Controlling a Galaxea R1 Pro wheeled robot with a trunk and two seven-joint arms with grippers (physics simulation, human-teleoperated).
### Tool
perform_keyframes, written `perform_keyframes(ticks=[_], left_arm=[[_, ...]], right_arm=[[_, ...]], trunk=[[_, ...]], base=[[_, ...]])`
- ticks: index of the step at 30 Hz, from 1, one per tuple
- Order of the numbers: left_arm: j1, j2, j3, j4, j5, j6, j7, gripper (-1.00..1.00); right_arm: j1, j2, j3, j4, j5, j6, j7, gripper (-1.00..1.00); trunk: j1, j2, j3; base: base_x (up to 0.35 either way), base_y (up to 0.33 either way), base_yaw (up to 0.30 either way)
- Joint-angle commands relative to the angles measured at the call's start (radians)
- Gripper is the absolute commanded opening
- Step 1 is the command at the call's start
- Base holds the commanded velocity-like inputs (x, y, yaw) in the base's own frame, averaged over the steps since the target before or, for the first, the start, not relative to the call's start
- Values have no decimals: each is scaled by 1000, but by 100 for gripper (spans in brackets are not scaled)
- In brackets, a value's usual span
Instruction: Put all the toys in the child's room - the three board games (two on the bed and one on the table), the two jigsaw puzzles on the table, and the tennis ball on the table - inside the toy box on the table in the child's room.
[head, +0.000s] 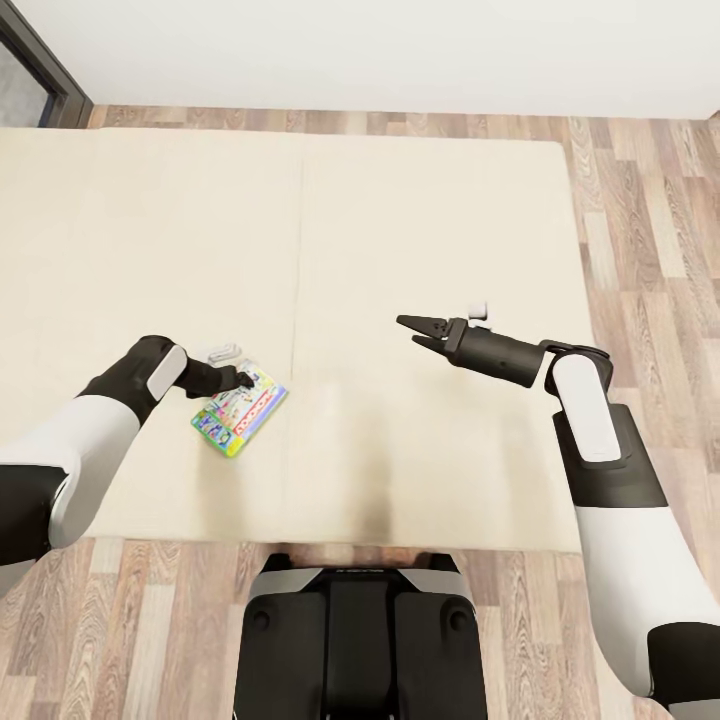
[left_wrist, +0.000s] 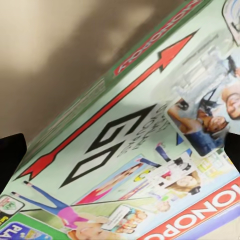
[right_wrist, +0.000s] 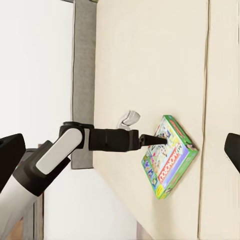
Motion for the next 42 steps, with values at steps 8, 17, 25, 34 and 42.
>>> perform_keyframes(ticks=[8,17,25,34,42], left_arm=[[1,-5,2,13,15,4,-9,100],[1,-10,3,13,16,6,-9,100],[1,-15,4,13,16,4,-9,100],[1,-15,5,13,17,4,-10,100],[1,-15,5,13,17,3,-10,100]], right_arm=[[-1,-2,1,0,11,1,10,100],[-1,-4,2,0,11,1,10,100],[-1,-3,1,0,11,1,10,100],[0,-4,2,1,11,1,10,100],[0,-3,2,1,11,1,10,100]], trunk=[[1,-1,-1],[1,-1,-1],[1,-1,-1],[1,-1,-1],[1,-1,-1]], base=[[-1,-130,0],[11,-113,0],[9,-142,0],[1,-16,0],[0,-1,0]])
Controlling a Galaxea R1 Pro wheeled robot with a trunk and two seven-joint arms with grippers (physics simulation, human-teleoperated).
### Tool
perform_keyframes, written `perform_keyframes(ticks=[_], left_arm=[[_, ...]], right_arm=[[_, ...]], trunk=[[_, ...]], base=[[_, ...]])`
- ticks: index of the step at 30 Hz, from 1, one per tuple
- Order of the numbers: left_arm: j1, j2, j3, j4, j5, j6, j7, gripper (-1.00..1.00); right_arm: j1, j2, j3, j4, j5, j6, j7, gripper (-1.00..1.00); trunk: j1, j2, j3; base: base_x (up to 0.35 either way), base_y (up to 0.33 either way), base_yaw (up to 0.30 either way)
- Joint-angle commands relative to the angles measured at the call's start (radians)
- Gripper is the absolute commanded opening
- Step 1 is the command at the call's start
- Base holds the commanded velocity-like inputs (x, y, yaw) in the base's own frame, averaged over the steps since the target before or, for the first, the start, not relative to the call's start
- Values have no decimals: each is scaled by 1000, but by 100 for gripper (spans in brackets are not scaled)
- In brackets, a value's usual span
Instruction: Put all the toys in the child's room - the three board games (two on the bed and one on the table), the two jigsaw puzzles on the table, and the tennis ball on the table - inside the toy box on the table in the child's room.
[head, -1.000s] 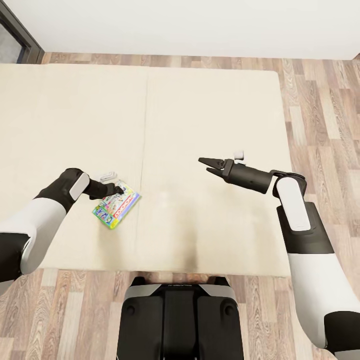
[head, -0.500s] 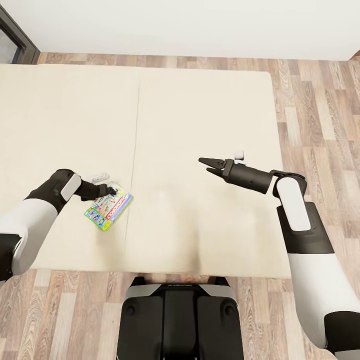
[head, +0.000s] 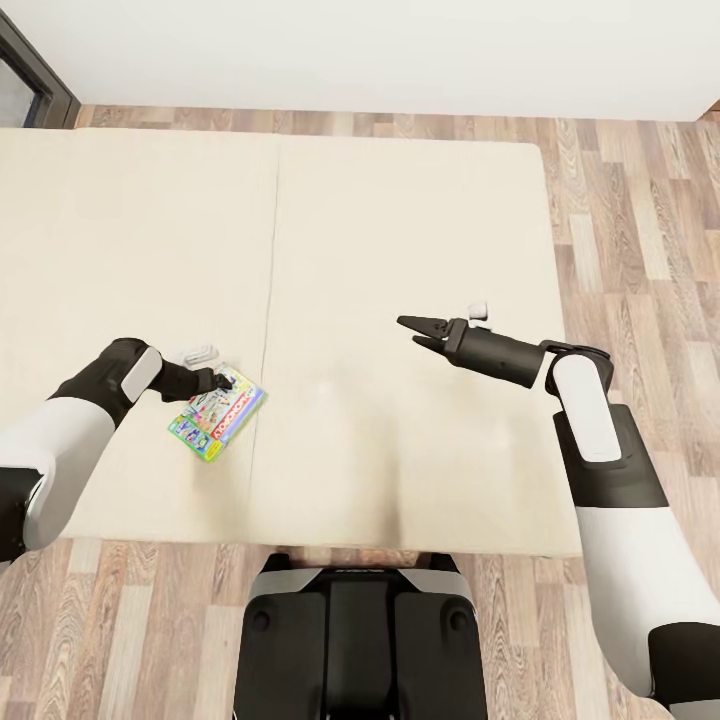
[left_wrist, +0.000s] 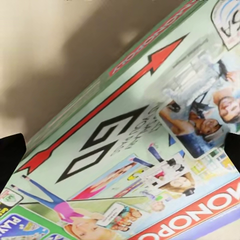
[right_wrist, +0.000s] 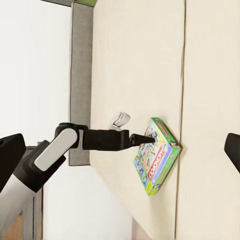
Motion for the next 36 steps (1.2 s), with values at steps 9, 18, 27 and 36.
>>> perform_keyframes(ticks=[9,18,27,36], left_arm=[[1,-86,3,-1,2,3,-10,100],[1,-85,5,-1,2,5,-11,100],[1,-85,5,-1,2,5,-11,100],[1,-85,5,-1,2,5,-11,100]], right_arm=[[-1,6,1,0,10,1,10,100],[-1,9,0,-1,12,1,10,100],[-1,10,0,0,12,1,10,100],[-1,10,0,0,12,1,10,100]], trunk=[[1,0,8],[1,0,19],[1,0,20],[1,0,20]], base=[[0,0,0],[0,0,0],[0,0,0],[0,-41,0]])
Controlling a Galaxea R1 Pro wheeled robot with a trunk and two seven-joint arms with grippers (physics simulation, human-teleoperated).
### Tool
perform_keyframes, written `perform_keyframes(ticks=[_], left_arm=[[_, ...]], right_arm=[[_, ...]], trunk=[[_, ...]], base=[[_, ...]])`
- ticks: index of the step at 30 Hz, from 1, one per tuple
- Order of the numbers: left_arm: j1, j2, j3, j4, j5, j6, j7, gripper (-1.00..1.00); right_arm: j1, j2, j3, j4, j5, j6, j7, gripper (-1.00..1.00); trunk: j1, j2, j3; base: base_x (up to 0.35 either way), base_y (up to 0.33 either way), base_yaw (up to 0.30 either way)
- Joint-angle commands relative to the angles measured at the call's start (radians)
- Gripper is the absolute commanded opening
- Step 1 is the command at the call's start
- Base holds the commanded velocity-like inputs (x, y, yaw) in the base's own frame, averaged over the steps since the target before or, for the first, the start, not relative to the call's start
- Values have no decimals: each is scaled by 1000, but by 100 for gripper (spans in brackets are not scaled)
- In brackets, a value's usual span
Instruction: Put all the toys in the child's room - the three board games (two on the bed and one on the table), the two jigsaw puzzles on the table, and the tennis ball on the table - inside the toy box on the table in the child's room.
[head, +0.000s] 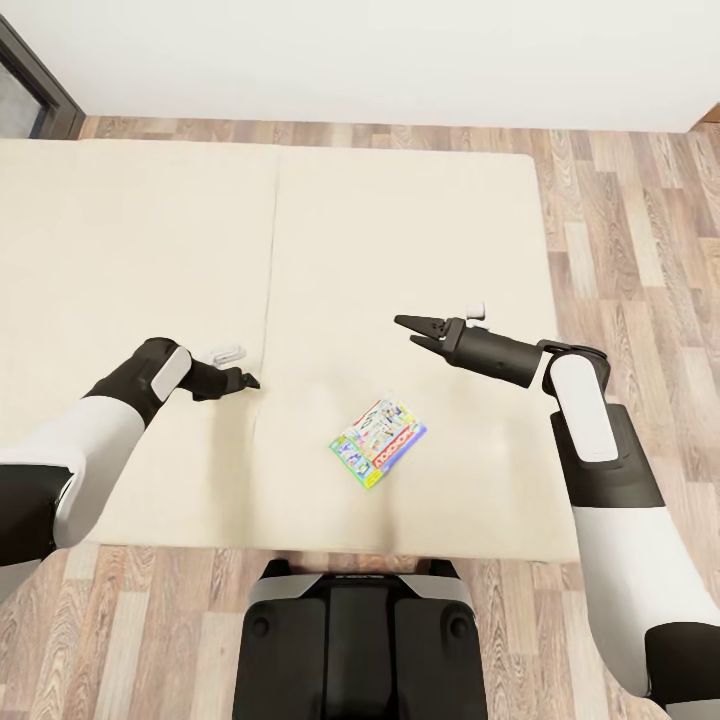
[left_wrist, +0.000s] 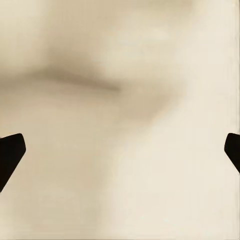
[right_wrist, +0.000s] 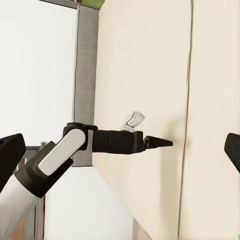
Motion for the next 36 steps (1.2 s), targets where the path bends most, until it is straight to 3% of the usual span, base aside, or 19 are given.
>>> perform_keyframes(ticks=[1,23,36], left_arm=[[0,1,-5,-1,-4,2,-7,100],[-1,0,-6,-1,-4,2,-7,100],[0,1,-5,-1,-4,2,-7,100]], right_arm=[[-1,0,0,0,10,1,10,100],[0,-1,2,0,11,1,10,100],[1,0,2,1,12,1,10,100]], trunk=[[0,-1,-1],[0,-1,-1],[0,-1,-1]], base=[[0,-176,0],[0,-147,0],[0,-23,0]])
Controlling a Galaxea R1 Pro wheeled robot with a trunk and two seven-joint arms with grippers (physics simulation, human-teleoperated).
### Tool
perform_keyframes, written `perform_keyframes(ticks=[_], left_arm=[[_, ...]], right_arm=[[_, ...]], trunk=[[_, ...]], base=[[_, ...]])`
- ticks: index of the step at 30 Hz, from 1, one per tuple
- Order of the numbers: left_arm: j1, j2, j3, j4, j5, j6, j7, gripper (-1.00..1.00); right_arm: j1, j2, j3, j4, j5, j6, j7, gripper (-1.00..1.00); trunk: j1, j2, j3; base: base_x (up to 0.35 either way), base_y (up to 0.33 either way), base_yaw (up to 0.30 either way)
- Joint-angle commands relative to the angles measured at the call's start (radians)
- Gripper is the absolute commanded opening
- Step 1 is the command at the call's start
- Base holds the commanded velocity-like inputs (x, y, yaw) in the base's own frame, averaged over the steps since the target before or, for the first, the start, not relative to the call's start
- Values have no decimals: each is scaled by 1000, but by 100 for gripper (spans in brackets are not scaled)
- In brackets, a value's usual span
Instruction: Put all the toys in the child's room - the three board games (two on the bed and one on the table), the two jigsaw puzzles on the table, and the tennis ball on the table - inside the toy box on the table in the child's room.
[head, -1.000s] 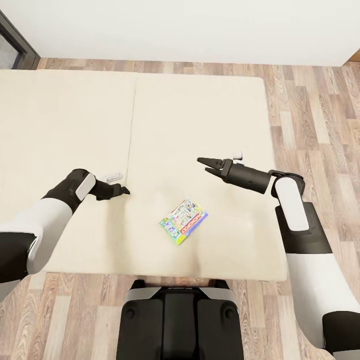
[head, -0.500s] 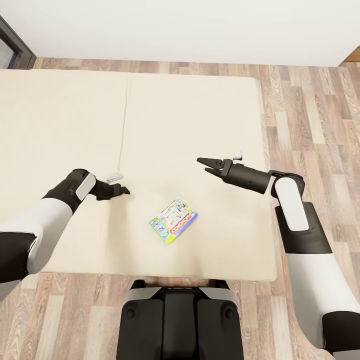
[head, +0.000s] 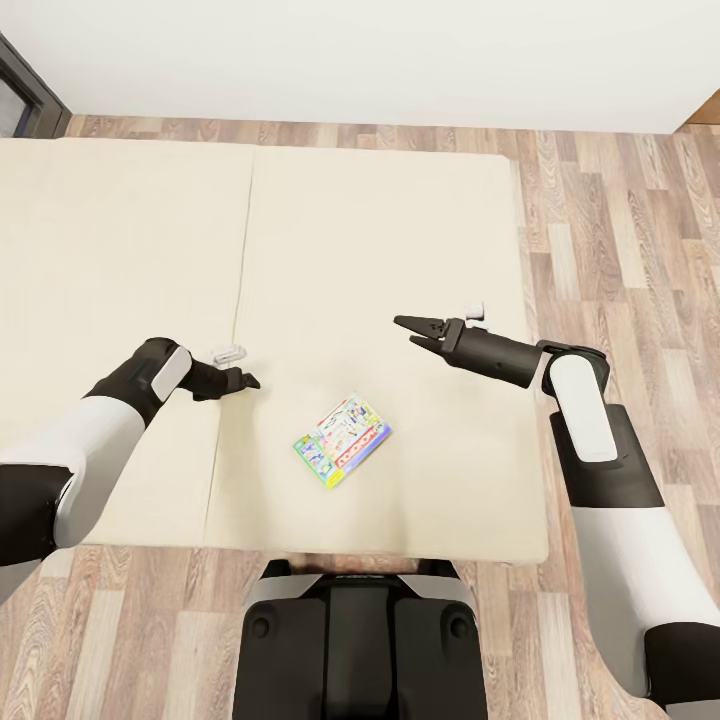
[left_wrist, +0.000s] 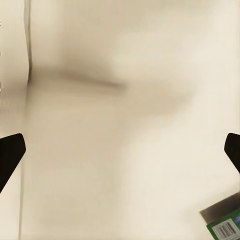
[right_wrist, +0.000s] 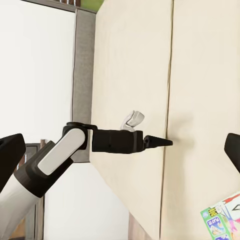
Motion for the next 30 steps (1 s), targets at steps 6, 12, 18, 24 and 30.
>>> perform_keyframes(ticks=[6,12,18,24,30], left_arm=[[-1,2,-5,-1,-4,2,-7,100],[-1,2,-5,-1,-4,2,-7,100],[-1,2,-5,-1,-4,2,-7,100],[0,2,-6,-1,-4,2,-7,100],[-1,1,-6,-1,-4,2,-7,100]], right_arm=[[0,0,0,0,10,1,10,100],[0,0,0,-1,10,1,10,100],[0,0,0,-1,10,0,10,100],[0,0,0,0,10,0,10,100],[0,-1,-1,0,10,0,10,100]], trunk=[[0,-1,-1],[0,-1,-1],[0,-1,-1],[0,-1,-1],[0,-1,-1]], base=[[0,-1,0],[0,0,0],[0,0,0],[0,0,0],[0,-47,0]])
